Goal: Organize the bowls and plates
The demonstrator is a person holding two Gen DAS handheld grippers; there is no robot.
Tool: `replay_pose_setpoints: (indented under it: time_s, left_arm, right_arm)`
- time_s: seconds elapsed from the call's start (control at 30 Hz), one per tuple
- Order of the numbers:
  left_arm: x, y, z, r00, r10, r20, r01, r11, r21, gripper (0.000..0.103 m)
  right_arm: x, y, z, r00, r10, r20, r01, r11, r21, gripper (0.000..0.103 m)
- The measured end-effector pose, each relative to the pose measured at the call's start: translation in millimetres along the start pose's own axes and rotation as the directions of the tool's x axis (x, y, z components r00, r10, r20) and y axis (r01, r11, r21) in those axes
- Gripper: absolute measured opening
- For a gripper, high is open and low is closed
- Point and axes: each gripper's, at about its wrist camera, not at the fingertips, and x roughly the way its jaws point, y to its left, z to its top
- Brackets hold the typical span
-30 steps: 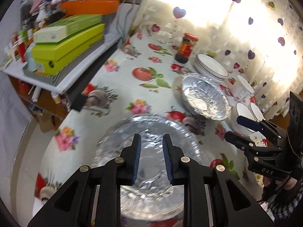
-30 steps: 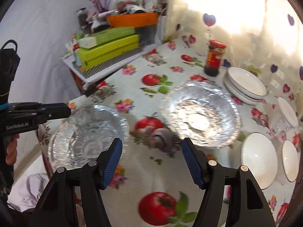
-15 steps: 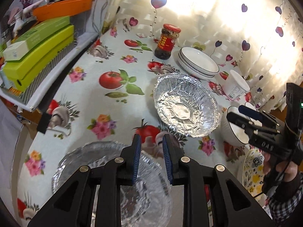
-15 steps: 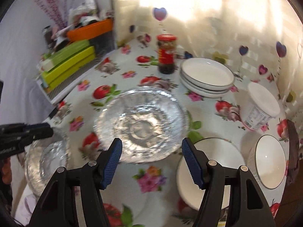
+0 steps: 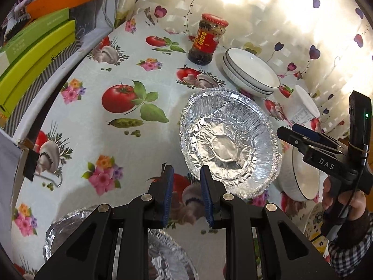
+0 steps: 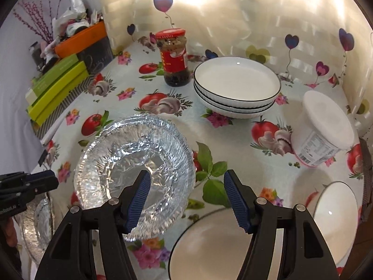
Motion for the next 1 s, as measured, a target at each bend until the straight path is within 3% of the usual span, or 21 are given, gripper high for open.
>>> replay_pose_setpoints:
  time_s: [0.53,1.0]
  left_arm:
    - [37.8,-3.9,8.1,0.996,-0.032,-0.085,0.033,0.999,0.01,0.024]
    - [45.4,-4.4,8.1,0.995,-0.05,-0.09,0.05,0.999,0.004,0.024]
  right_arm:
    - [31.9,0.8,7.5,0.999,0.01,-0.053,-0.011,1.0,-0.01,0.064]
    - [39.2,12.4,4.7,0.998,-0.006,-0.067,0.004,0.999,-0.035,0.03]
